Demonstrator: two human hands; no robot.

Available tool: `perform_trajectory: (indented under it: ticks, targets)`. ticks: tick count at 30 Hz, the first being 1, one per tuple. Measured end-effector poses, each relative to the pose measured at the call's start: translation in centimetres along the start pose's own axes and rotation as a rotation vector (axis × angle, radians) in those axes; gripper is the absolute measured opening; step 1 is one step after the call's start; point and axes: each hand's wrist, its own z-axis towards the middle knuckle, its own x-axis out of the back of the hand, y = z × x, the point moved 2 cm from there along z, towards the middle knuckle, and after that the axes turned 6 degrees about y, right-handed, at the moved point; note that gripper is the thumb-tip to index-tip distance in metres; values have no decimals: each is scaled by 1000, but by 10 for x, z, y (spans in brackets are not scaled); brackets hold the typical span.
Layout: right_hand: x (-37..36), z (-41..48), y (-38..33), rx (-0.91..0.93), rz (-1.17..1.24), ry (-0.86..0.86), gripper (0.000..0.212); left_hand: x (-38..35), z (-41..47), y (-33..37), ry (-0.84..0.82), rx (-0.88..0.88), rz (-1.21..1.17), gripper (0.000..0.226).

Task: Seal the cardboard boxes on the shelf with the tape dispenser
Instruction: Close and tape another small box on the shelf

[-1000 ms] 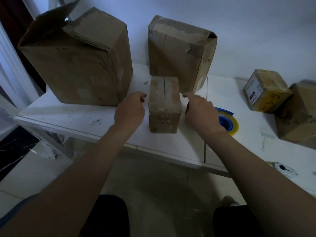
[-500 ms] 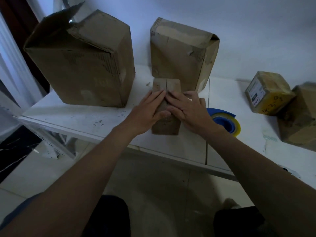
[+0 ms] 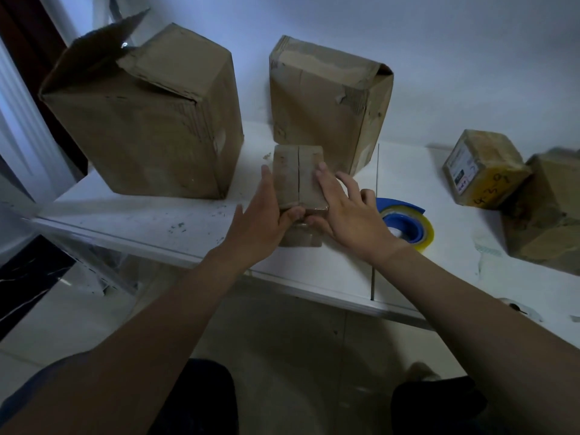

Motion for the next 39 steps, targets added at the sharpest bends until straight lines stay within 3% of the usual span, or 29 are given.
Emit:
perform_trajectory:
  ticks: [5, 8, 10, 15, 20, 24, 27, 31, 36, 39]
  targets:
    - [3, -6, -10, -65, -103, -30, 91, -5, -7, 10, 15, 78, -372, 72]
    - [-1, -9, -14, -95, -158, -79, 88, -5, -4, 8, -47, 132, -407, 65]
    - [-5, -8, -14, -96, -206, -105, 88, -3, 0, 2, -53, 153, -342, 66]
    - [4, -3, -8, -60, -220, -165, 88, 9, 1, -8, -103, 147, 20, 97]
    - [34, 1, -18, -154, -46, -169, 87, 21, 4, -3, -168, 75, 38, 63]
    - [40, 0, -23, -129, 93, -176, 90, 30, -1, 15, -253, 11, 85, 65]
    - [50, -1, -17, -138, 148, -139, 79, 46, -9, 18, -308, 21, 126, 71]
    - [51, -2, -22, -143, 61, -131, 82, 57, -4, -4, -104, 107, 61, 51]
    - [36, -10, -45, -243, -25, -81, 109, 47, 16, -5, -32, 37, -4, 67]
    - [24, -11, -58, -272, -115, 4, 110, 51, 35, -6, 32, 67, -43, 67]
